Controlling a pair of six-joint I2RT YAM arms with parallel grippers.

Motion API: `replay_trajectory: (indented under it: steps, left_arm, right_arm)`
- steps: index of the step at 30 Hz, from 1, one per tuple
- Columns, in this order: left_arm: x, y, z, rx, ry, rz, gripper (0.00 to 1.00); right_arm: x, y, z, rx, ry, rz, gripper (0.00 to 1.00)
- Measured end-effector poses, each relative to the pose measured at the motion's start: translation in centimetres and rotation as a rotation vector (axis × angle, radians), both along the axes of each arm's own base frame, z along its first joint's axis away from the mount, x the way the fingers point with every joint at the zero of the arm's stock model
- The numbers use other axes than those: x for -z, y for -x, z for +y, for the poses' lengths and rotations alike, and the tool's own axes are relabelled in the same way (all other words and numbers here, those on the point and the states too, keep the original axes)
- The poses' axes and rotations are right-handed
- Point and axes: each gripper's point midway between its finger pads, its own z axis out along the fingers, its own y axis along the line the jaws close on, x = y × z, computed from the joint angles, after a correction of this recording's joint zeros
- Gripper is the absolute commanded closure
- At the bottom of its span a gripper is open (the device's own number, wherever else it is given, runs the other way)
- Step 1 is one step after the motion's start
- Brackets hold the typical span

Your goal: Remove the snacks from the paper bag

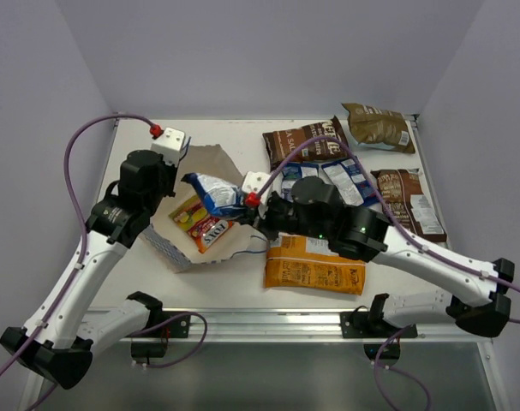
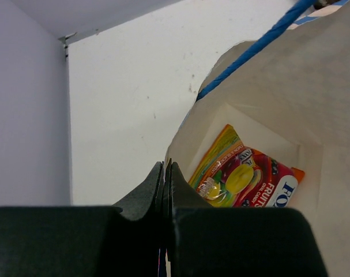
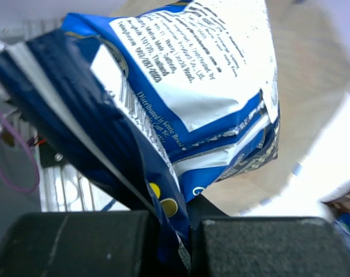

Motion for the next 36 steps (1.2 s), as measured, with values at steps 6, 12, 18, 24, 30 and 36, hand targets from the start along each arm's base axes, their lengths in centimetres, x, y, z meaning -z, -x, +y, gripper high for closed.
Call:
replay_trajectory:
  steps: [6, 12, 18, 24, 30, 36]
  left_arm:
    - [0.3, 0.4, 3.1, -0.170, -0.061, 0.006, 1.00]
    - [0.0, 1.5, 5.6, -0.288, -0.102, -0.009, 1.00]
    - [-0.5, 2.1, 6.5, -0.329, -0.118, -0.026, 1.00]
    - [-0.6, 1.3, 6.0, -0.298, -0.143, -0.022, 1.00]
    - [-0.9, -1.1, 4.1, -0.208, -0.165, -0.011, 1.00]
    - [-1.0, -2.8, 2.3, -0.120, -0.171, -0.001, 1.00]
  right_arm:
    - [-4.5, -6.8, -5.7, 0.272, -0.114, -0.026, 1.00]
    - [-3.1, -14.7, -10.5, 0.556, -0.111, 0.016, 1.00]
    - [5.9, -20.2, -7.9, 0.606, 0.042, 0.138, 0.77]
    - [15.3, -20.6, -6.1, 0.587, 0.179, 0.317, 0.25]
    - [12.5, -17.3, -7.2, 0.556, 0.119, 0.356, 0.12]
    - [0.4, -11.8, -7.0, 0.440, -0.133, 0.218, 0.13]
